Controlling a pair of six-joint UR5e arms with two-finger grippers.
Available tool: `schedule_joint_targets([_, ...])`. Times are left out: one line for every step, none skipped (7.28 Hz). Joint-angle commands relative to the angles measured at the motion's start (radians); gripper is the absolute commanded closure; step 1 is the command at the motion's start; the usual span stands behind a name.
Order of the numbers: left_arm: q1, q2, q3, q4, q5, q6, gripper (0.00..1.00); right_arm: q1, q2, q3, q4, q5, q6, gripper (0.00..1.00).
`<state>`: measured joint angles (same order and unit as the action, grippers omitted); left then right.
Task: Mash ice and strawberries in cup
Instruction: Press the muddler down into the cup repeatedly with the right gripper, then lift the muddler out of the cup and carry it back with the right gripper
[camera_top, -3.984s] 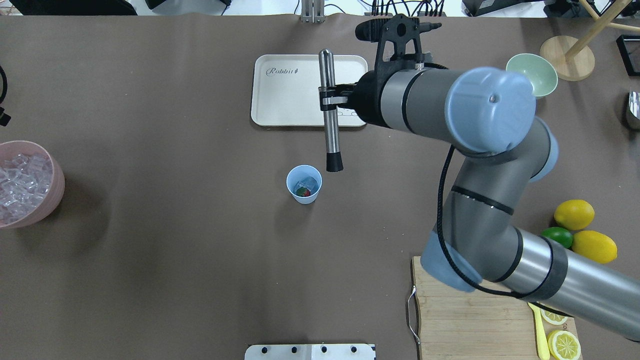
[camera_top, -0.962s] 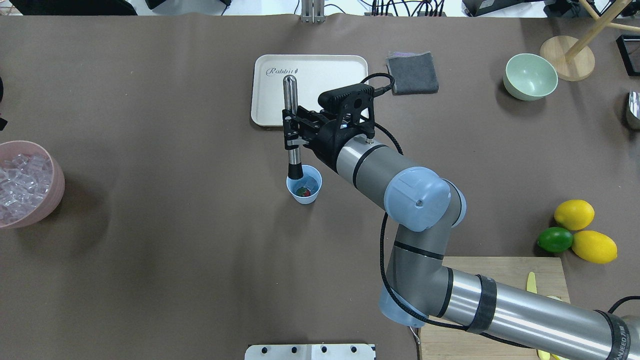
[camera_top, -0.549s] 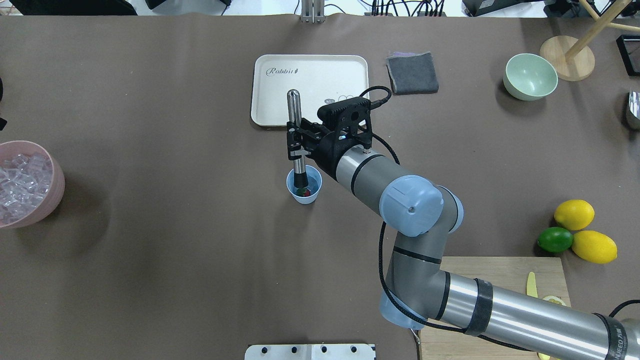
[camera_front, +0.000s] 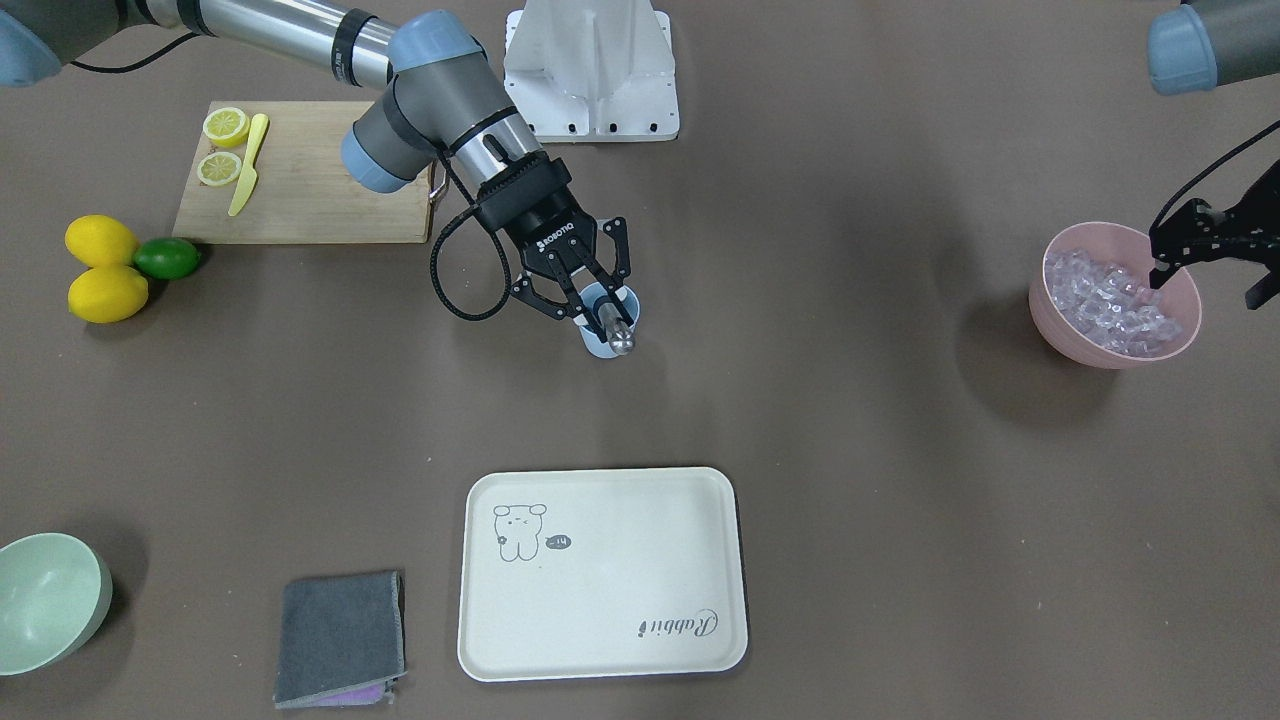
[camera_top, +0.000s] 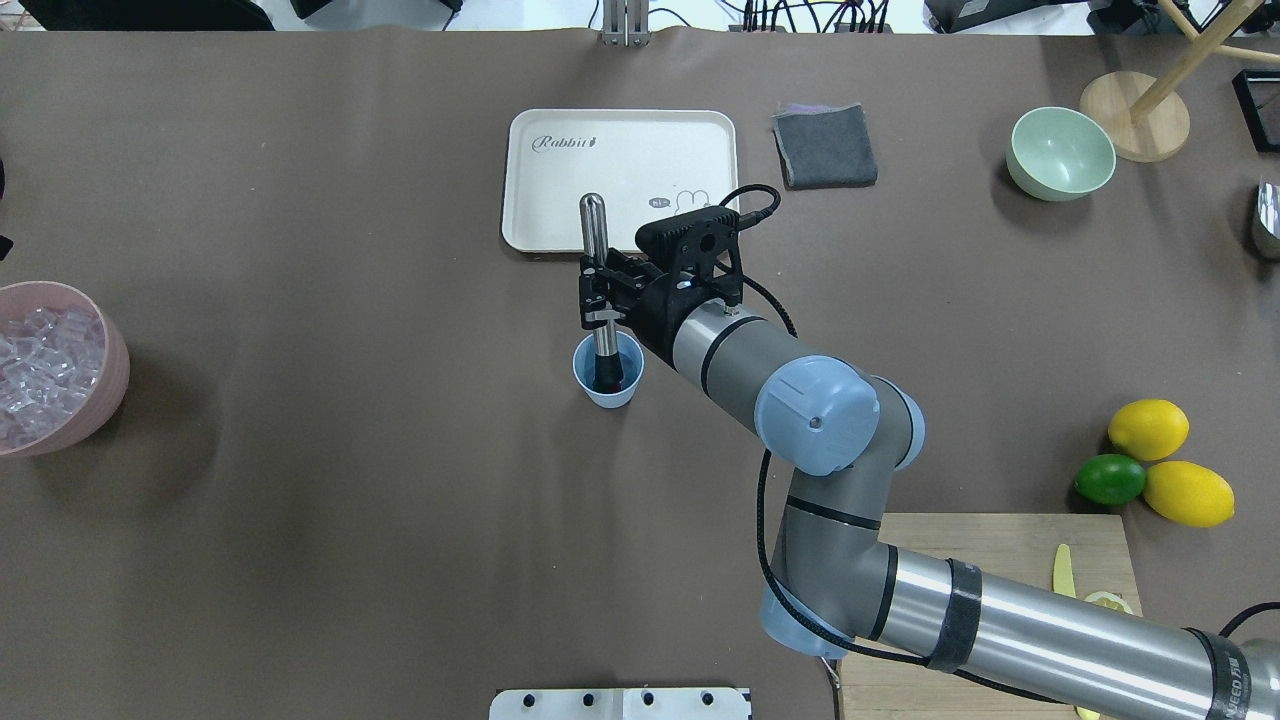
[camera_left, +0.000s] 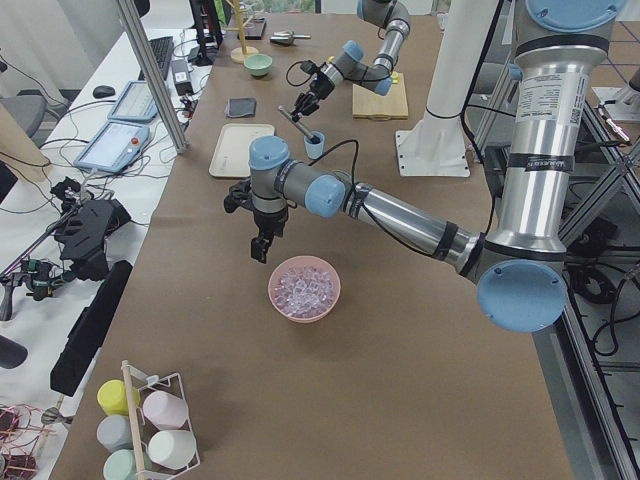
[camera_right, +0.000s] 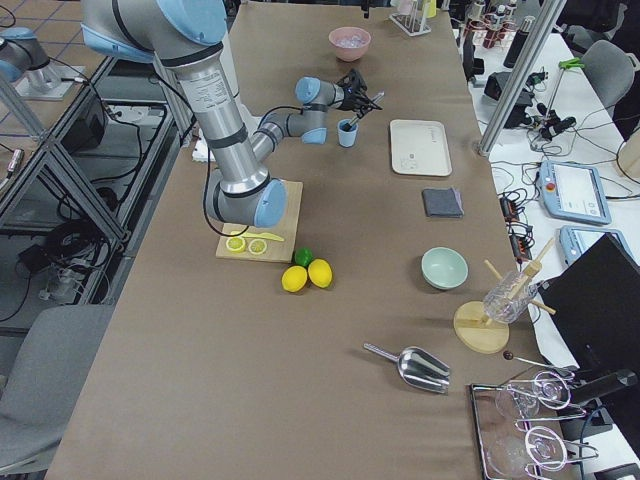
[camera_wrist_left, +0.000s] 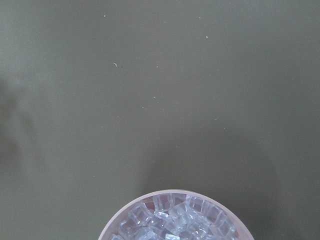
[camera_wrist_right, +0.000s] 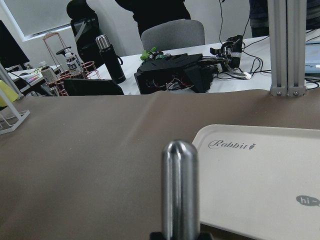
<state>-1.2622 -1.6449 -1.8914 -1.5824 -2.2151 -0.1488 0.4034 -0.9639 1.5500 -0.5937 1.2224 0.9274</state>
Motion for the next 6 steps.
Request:
schedule_joint_targets([0.0, 0.0, -0.008, 0.001, 0.0, 0.0, 0.03, 0.0, -0.001, 0.005, 0.002, 0.002, 0.001, 1.0])
schedule_joint_targets([0.0, 0.0, -0.009, 0.001, 0.0, 0.0, 0.03, 0.015, 0.005, 0.039, -0.004, 0.008, -0.004, 1.0])
schedule_joint_targets([0.0, 0.0, -0.009, 0.001, 0.0, 0.0, 0.03, 0.047, 0.01, 0.057, -0.009, 0.05, -0.001, 1.0])
schedule_joint_targets([0.0, 0.0, -0.011, 0.001, 0.0, -0.002, 0.03, 0.098, 0.013, 0.086, -0.043, 0.109, 0.002, 1.0])
schedule_joint_targets([0.0, 0.0, -0.011, 0.001, 0.003, -0.002, 0.03, 0.159, 0.01, 0.155, -0.157, 0.188, 0.004, 1.0])
schedule_joint_targets([0.0, 0.0, -0.012, 0.001, 0.003, -0.002, 0.03, 0.22, -0.007, 0.179, -0.249, 0.28, 0.04, 1.0])
